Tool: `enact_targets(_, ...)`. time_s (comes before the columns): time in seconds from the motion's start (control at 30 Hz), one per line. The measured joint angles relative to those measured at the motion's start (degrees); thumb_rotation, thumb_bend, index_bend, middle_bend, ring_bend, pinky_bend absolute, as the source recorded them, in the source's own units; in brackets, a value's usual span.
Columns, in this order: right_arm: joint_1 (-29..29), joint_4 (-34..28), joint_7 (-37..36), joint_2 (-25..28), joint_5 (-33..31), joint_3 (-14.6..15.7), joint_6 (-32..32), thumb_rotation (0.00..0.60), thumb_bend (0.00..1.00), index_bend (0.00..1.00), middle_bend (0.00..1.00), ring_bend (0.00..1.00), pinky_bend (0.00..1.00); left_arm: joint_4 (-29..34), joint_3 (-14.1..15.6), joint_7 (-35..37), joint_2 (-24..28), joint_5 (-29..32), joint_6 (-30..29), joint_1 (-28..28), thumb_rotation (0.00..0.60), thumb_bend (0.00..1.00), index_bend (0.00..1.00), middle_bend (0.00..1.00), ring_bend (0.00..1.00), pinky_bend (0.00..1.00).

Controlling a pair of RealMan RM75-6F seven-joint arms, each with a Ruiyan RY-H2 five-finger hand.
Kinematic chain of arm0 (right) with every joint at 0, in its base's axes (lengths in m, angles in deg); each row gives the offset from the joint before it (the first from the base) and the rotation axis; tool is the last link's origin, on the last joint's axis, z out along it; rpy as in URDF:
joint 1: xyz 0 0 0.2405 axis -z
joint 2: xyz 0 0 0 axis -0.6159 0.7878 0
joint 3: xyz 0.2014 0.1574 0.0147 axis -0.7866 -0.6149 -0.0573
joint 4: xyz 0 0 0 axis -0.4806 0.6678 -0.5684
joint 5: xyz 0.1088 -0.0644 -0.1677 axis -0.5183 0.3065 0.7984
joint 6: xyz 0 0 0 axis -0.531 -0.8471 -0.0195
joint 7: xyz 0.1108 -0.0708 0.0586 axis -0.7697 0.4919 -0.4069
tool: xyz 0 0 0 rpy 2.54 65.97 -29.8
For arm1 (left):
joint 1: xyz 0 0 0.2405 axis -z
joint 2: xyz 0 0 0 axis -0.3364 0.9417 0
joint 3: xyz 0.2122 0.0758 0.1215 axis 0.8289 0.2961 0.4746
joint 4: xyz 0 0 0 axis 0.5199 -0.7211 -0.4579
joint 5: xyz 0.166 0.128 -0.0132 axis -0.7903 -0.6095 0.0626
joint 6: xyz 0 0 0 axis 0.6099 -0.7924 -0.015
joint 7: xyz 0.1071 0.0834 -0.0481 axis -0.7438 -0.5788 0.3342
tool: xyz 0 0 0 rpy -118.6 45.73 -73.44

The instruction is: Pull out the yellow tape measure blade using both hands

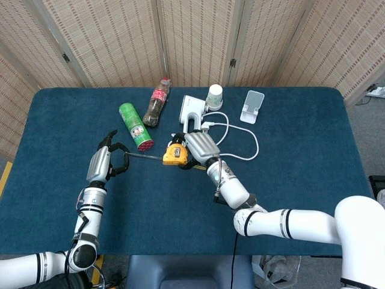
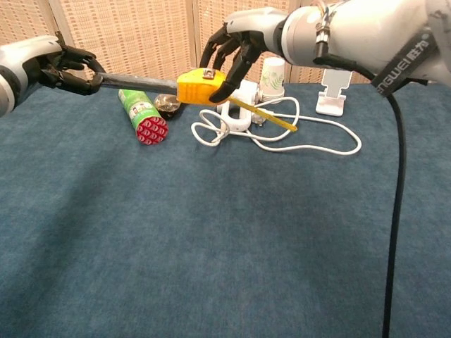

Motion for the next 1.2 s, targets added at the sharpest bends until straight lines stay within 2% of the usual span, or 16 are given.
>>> enact_targets(0.37, 5.01, -4.26, -2.8, 6.46, 4.72, 2.37, 0.87, 0.6, 0.23, 0.54, 0.5, 0.55, 0.18, -2.28, 0.19, 1.94, 1.67, -1.78, 0.38, -2.32, 0.6, 0.58, 0.65, 0.08, 0.0, 0.01)
enact_targets(0.7, 11.35, -8.11, -7.34, 13.14, 11.92, 4.85, 1.1, 0.6, 0.23, 0.54, 0.51, 0.56, 0.18, -4.8, 0.37, 4.86, 2.97, -2.46, 2.96, -3.93, 0.6, 0.58, 0.65, 0.08, 0.0, 0.01)
enact_targets(1.2, 18.71, -9.17, -14.41, 17.82, 19.94, 7.14, 1.24, 0.6, 0.23, 0.55, 0.51, 0.56, 0.18, -7.75, 0.53, 7.42, 3.66, -3.09, 5.19, -5.63, 0.6, 0.58, 0.65, 0.08, 0.0, 0.01)
